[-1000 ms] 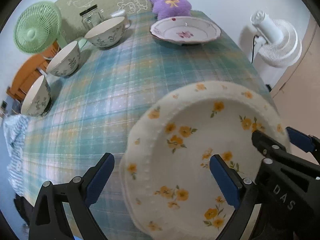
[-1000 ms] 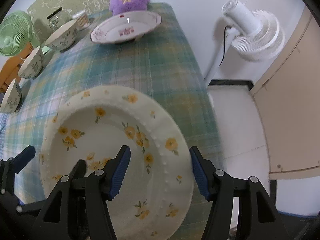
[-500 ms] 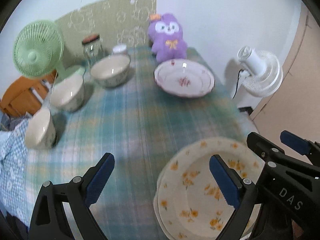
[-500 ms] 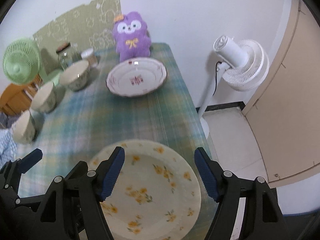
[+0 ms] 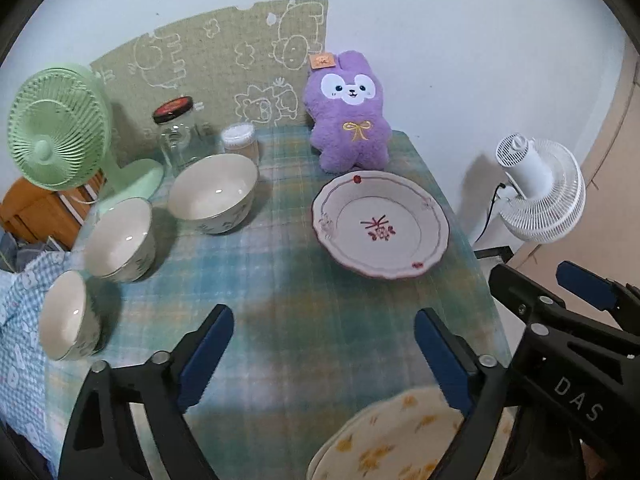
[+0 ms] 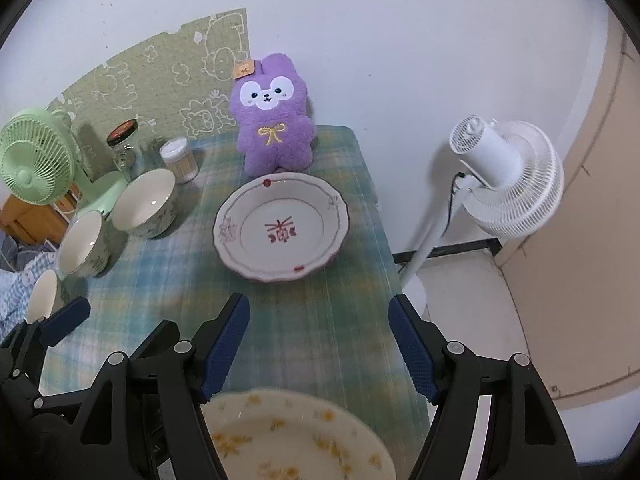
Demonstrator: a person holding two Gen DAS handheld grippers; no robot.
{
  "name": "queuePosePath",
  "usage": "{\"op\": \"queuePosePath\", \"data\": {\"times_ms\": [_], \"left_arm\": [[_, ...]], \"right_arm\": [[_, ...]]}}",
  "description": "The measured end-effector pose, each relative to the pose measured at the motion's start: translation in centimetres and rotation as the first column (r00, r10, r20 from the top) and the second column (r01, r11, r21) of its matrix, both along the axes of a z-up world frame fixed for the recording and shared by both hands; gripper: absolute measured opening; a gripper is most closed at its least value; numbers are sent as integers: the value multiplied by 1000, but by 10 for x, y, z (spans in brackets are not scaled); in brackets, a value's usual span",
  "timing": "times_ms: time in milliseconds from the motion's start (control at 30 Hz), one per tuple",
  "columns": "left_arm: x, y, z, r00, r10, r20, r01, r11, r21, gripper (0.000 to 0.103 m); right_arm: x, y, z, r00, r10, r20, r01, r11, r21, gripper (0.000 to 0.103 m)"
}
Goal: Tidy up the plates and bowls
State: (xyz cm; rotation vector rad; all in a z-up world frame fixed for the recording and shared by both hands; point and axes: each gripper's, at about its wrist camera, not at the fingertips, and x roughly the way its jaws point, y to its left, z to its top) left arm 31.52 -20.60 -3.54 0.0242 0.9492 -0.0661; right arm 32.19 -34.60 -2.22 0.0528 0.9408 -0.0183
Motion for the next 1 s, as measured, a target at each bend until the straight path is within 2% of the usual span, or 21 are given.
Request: {"op": "queuePosePath", "data": {"times_ms": [467,533,767,833,967,1000], "left_arm": [[93,-16,-41,997,79,-1,-79,996,41,90],[107,-19,-50,997,78,-3,-78,996,48,87],[146,-23,-82,995,82,-61,-79,996,49,83],[155,-24,-89,993,85,-81,-82,996,42,76],[163,-28,-100,990,73,-121,-69,997,38,66],[164,-28,-103,989,65,-136,-62,998,26,63]], "right_arm": [[107,-17,-46,999,17,-27,-17,1000,6,75],[120,-18,-54,999,17,-34,-17,1000,9,75],[160,-23,-90,996,3,-88,0,999,36,75],[168,-22,-97,995,6,-97,-3,999,35,74],[179,-18,-109,990,29,-136,-24,999,39,61],[180,-18,-111,989,30,-142,-25,999,36,61]]}}
